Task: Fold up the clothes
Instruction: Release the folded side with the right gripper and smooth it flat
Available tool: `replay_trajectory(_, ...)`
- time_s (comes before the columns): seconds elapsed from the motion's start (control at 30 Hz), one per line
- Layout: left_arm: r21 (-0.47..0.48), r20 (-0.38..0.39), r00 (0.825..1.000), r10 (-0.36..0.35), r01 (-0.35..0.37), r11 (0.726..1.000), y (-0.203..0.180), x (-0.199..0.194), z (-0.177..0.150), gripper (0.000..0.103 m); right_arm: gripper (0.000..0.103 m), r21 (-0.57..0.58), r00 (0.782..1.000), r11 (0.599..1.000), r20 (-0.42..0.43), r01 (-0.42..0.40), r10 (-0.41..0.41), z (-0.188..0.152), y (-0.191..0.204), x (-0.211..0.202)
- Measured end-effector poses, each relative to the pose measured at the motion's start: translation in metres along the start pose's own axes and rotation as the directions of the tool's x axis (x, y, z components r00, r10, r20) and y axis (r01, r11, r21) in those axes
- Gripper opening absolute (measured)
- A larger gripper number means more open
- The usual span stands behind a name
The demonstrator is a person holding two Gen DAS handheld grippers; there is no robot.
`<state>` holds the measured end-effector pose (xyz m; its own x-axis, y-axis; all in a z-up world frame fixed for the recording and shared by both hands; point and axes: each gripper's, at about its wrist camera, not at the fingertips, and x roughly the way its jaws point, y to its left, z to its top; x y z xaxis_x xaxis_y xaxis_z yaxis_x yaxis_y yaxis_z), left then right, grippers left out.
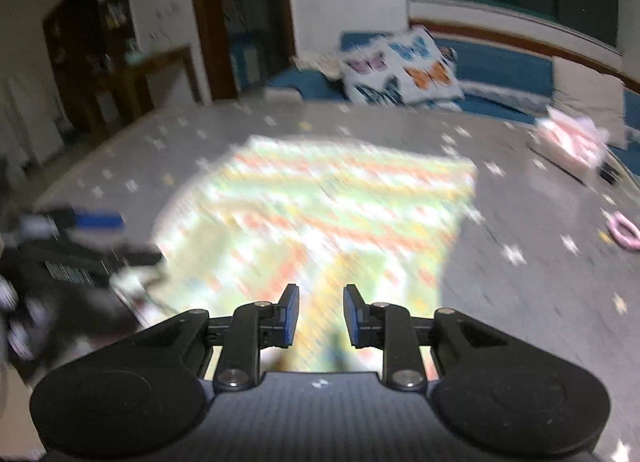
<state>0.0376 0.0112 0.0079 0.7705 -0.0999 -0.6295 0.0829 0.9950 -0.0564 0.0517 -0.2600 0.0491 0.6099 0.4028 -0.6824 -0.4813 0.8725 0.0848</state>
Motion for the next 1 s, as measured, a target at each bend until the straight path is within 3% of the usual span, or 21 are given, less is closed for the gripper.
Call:
replay_trajectory(0.23, 0.061, -0.02, 1.0, 0.008, -0.007, 0.998, -0.021, 0.017, 0.007, 0.103, 0.024, 0.017, 0.995, 0.998, -0.067, 0.069, -0.067, -0.035, -0.028, 0.011)
replay_trajectory(0.47, 0.101, -0.029, 0.999, 0.024, -0.021, 0.995, -0.03, 0.031, 0.016, 0.103, 0.024, 0.014, 0.997, 0.997, 0.004, 0.071, -0.071, -0.01, -0.036, 0.017)
replay_trajectory(0.63, 0.115, -0.035, 0.999, 0.024, -0.02, 0.993, -0.036, 0.041, 0.022, 0.103, 0.024, 0.013, 0.998, 0.999, 0.024, 0.052, -0.052, 0.011, -0.042, 0.047)
replay_trajectory(0.77, 0.114, -0.049, 0.998, 0.039, -0.033, 0.993, -0.034, 0.049, 0.022, 0.103, 0.016, 0.043, 0.992, 0.991, -0.008, 0.126, -0.126, 0.008, -0.056, 0.065)
replay_trajectory(0.9, 0.099, -0.055, 0.997, 0.057, -0.051, 0.994, -0.024, 0.053, 0.022, 0.103, 0.021, 0.071, 0.981, 0.979, -0.014, 0.191, -0.191, 0.001, -0.066, 0.058)
replay_trajectory(1.0, 0.093, -0.045, 0.996, 0.076, -0.071, 0.993, -0.023, 0.056, 0.026, 0.103, 0.021, 0.058, 0.981, 0.98, 0.023, 0.189, -0.19, 0.003, -0.063, 0.053)
